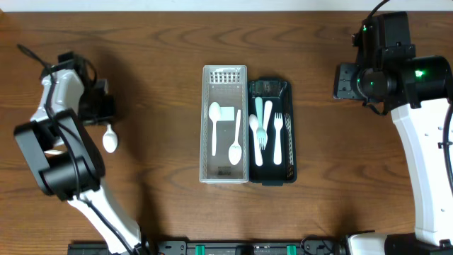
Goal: Pack container
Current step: 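Lower the spoon into the clear basket and open the left gripper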
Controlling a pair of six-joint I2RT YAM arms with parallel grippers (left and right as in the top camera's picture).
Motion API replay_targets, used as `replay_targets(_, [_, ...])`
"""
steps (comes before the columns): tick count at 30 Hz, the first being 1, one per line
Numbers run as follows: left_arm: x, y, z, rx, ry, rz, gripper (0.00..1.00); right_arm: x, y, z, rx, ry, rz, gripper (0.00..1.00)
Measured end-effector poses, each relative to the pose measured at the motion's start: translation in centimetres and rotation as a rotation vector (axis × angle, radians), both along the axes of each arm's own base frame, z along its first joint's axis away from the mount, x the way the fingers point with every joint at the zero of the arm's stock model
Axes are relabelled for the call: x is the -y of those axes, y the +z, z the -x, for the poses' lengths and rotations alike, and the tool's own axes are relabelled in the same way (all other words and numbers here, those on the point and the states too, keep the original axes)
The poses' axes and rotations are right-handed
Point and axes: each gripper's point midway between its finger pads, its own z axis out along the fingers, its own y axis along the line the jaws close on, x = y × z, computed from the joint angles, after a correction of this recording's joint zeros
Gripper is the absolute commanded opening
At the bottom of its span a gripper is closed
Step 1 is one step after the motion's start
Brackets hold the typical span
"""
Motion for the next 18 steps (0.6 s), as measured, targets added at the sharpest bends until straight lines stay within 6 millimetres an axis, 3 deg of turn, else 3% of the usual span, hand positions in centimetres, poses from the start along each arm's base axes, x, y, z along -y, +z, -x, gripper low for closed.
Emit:
replay_targets(4, [5.0, 7.4, -1.1, 0.158, -0.082, -0.035, 0.06, 0.0, 0.1, -0.1, 0.004, 0.0, -0.001, 0.55])
replay_targets(6, [8.8, 11.5, -0.8, 0.253, -0.137, -0.037, 0.06, 0.0, 0.1, -0.2, 0.007, 0.0, -0.001, 0.55])
replay_targets(9, [14.3, 15.4, 0.2, 0.351, -0.215, -0.011, 0.06, 0.0, 0.1, -0.2, 0.011, 0.0, -0.002, 0.55])
replay_targets(13, [21.7, 17.9, 2.1, 0.422, -0.33, 0.054, 0.06, -0.1, 0.2, -0.4, 0.018, 0.0, -0.003, 0.55])
replay_targets(18, [28.9, 17.7, 4.2, 0.418, -0.417, 0.126, 0.06, -0.1, 0.2, -0.4, 0.021, 0.0, -0.003, 0.55])
